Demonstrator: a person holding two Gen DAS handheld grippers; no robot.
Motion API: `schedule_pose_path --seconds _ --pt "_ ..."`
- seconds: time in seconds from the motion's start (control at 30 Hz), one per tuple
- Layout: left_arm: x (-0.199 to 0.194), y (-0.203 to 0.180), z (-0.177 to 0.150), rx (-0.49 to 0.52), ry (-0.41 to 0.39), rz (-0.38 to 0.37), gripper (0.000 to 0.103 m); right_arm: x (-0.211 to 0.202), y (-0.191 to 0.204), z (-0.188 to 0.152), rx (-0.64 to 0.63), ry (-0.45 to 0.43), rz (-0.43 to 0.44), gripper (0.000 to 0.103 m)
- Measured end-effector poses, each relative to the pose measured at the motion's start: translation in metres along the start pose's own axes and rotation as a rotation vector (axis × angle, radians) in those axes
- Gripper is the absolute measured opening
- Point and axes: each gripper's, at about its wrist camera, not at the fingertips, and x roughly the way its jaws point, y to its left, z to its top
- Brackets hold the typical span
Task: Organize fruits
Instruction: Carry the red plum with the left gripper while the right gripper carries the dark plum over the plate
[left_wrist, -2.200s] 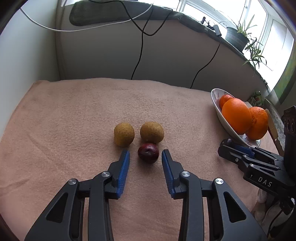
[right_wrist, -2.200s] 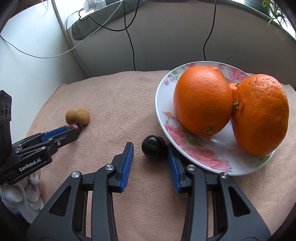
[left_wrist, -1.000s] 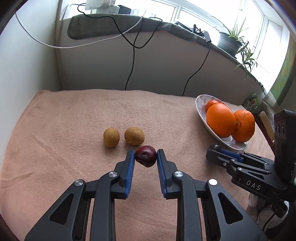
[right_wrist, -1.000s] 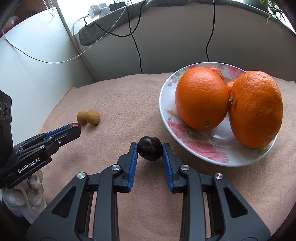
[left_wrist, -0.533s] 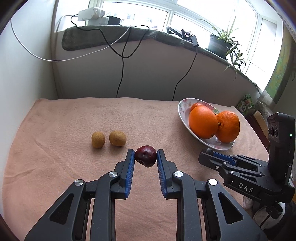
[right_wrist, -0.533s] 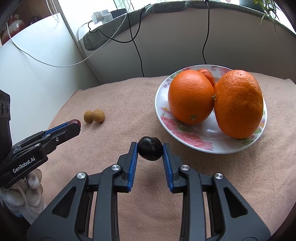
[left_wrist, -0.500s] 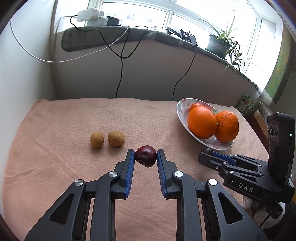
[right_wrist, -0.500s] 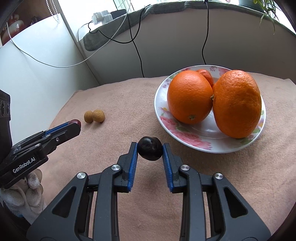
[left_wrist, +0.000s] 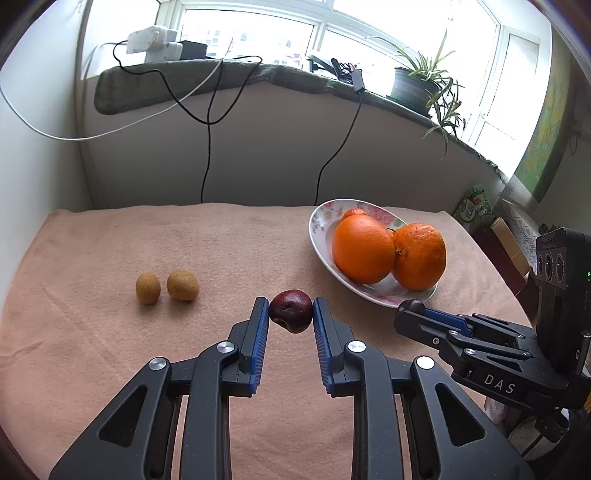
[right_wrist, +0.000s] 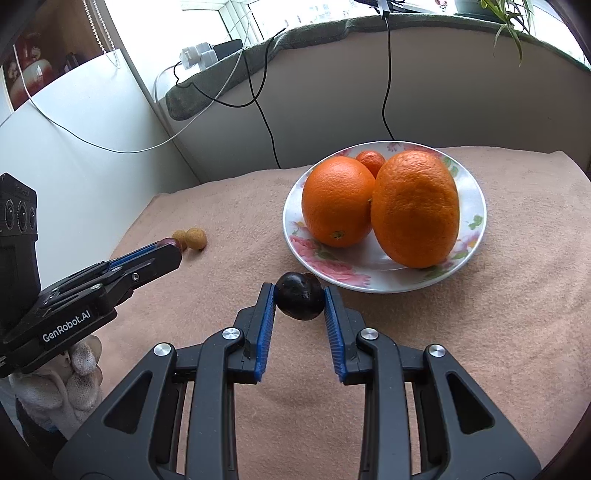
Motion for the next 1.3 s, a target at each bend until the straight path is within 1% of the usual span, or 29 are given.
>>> schedule_pose_path --seconds 0.27,0.5,0.73,1.07,1.3 --pt "0.007 -0.022 0.006 0.006 -0.003 -0.036 0.023 -0.02 -0.02 -0.002 0.032 -0.029 -0.007 0.028" --pt "0.018 -0.047 0.008 0.02 0.007 -0.076 0.023 -0.035 -0.04 -0.002 0.054 -0.057 -0.032 0.028" --pt "0.029 -0.064 0.016 0.04 0.015 -0.089 0.023 -0.049 -0.064 0.002 0.08 -0.088 -0.051 0.028" --pt "0.046 -0.076 0.038 0.057 0.009 -0.086 0.023 -0.053 -0.092 0.026 0.097 -0.117 -0.071 0.028" --pt "0.061 -0.083 0.052 0.065 0.014 -0.087 0.023 -0.041 -0.106 0.047 0.088 -0.116 -0.077 0.028"
